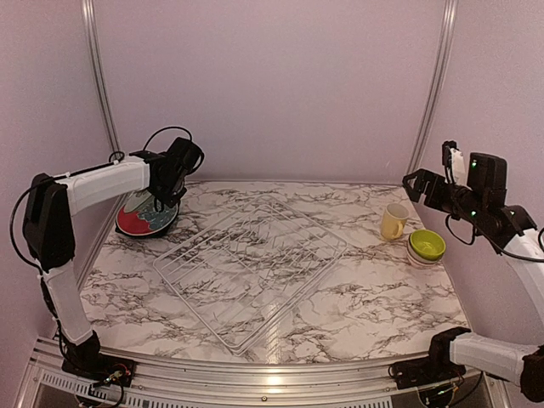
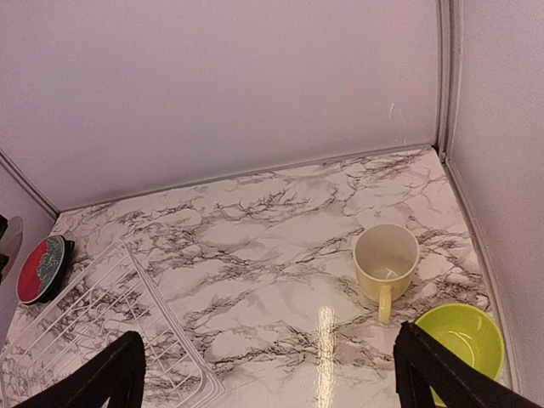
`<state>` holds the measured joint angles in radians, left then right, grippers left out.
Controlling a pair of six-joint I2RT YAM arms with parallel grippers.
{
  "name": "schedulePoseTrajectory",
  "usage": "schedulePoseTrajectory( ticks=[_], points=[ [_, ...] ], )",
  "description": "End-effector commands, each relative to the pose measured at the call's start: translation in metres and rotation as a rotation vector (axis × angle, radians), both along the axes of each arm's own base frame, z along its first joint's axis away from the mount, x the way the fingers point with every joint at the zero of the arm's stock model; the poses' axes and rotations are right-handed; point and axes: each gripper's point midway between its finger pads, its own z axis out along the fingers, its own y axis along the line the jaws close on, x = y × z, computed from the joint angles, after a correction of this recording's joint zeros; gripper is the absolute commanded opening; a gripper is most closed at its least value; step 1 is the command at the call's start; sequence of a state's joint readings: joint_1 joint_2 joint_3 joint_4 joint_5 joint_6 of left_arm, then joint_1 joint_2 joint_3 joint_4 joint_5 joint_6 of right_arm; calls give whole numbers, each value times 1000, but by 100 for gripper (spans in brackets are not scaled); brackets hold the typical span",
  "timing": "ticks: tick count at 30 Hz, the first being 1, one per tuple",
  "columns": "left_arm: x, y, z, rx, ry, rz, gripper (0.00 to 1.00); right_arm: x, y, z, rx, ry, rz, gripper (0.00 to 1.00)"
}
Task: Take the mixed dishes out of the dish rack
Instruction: Place the plate on the plate.
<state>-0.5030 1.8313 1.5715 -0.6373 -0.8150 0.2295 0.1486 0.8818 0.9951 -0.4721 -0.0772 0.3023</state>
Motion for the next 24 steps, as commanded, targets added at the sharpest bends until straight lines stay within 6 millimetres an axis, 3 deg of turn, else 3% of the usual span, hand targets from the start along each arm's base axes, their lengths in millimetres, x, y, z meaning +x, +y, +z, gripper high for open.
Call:
schedulePoseTrajectory(
  ticks=[1,7,15,24],
  points=[
    [21,12,29,110,-127,81,0,-8,-4,10,-8,-33,-15,99],
    [30,13,-7,115,-82,103,0,-12,-13,17,-63,-34,-46,98],
    [47,35,-60,155,17,173,0,-10,-10,19,-54,-42,-29,98],
    [45,44,-85,178,82,180,1,-18,-14,17,-64,-41,-47,98]
  ],
)
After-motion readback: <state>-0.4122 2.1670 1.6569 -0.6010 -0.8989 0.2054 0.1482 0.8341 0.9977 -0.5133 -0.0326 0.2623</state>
